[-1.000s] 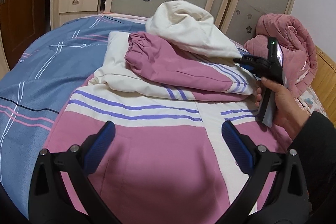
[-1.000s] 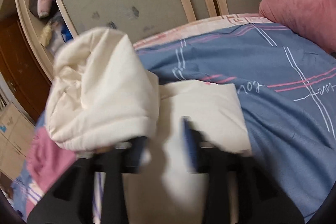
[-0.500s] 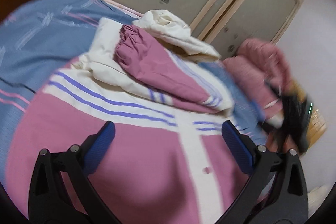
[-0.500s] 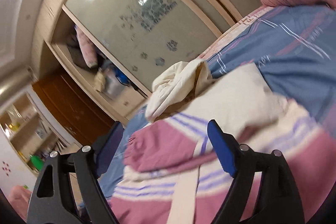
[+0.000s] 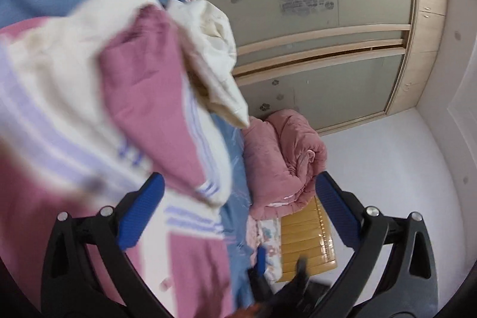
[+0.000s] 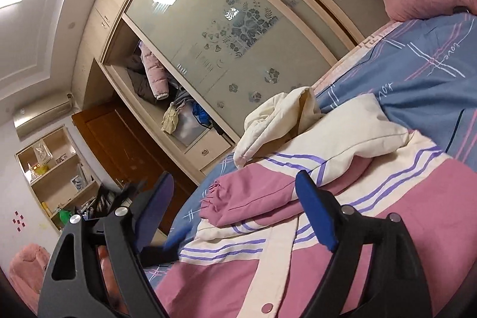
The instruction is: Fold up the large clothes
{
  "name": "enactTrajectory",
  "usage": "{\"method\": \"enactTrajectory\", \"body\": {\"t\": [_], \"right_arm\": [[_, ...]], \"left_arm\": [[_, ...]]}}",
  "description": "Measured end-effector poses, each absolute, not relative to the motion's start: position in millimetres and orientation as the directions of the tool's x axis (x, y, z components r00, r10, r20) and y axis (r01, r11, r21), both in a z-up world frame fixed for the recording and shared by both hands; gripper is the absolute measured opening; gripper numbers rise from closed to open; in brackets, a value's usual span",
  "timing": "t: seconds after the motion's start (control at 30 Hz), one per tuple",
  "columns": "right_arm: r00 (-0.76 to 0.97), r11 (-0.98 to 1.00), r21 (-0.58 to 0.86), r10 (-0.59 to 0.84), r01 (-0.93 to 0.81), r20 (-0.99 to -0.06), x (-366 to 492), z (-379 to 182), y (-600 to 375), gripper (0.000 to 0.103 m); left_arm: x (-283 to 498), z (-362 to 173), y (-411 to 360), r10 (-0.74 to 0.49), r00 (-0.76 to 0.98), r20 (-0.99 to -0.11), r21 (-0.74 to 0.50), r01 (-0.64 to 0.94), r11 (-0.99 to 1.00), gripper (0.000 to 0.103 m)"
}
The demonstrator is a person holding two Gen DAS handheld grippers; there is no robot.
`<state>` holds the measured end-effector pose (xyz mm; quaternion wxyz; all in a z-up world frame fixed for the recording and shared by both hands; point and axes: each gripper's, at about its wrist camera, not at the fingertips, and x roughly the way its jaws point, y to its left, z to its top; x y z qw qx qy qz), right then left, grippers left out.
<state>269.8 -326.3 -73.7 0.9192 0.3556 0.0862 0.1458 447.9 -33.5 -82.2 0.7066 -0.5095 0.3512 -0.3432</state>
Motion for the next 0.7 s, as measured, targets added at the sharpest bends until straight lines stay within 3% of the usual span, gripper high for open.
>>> {"method": "enactTrajectory", "body": {"t": [0.13, 0.3, 0.5, 0.57, 0.6, 0.63, 0.7], "right_arm": [[0.939, 0.674, 0.709, 0.341, -0.206, -0.052, 268.2, -76.6, -339.0, 0.084], [0.939, 0.628, 0.755, 0.342, -0.191, -0.046, 266.8, -83.0, -360.4, 0.085], [0.938, 0.581, 0.797, 0.342, -0.167, -0.053, 272.4, -90.4, -377.2, 0.087], [0.935, 0.581, 0.798, 0.348, -0.162, -0.064, 272.6, -90.6, -377.1, 0.087], [0.934, 0.579, 0.799, 0.352, -0.162, -0.066, 272.4, -90.2, -377.0, 0.087], [0.932, 0.576, 0.800, 0.357, -0.168, -0.062, 271.6, -88.9, -377.1, 0.087], [0.930, 0.580, 0.796, 0.362, -0.174, -0.060, 270.4, -86.5, -377.1, 0.087]], "left_arm": [[512.4, -77.5, -69.9, -0.828, 0.528, -0.186, -0.958, 0.089, 0.272, 0.101], [587.6, -94.3, -86.8, -0.740, 0.573, -0.353, -0.927, -0.104, 0.361, 0.101], [631.2, -100.9, -118.8, -0.684, 0.611, -0.399, -0.897, -0.102, 0.431, 0.092], [639.4, -102.4, -127.7, -0.671, 0.618, -0.410, -0.887, -0.100, 0.450, 0.081], [642.2, -101.3, -131.1, -0.664, 0.624, -0.413, -0.882, -0.091, 0.463, 0.065], [642.8, -99.9, -132.4, -0.649, 0.635, -0.419, -0.873, -0.086, 0.479, 0.041], [640.9, -95.8, -132.3, -0.615, 0.666, -0.423, -0.857, -0.073, 0.510, 0.025]]}}
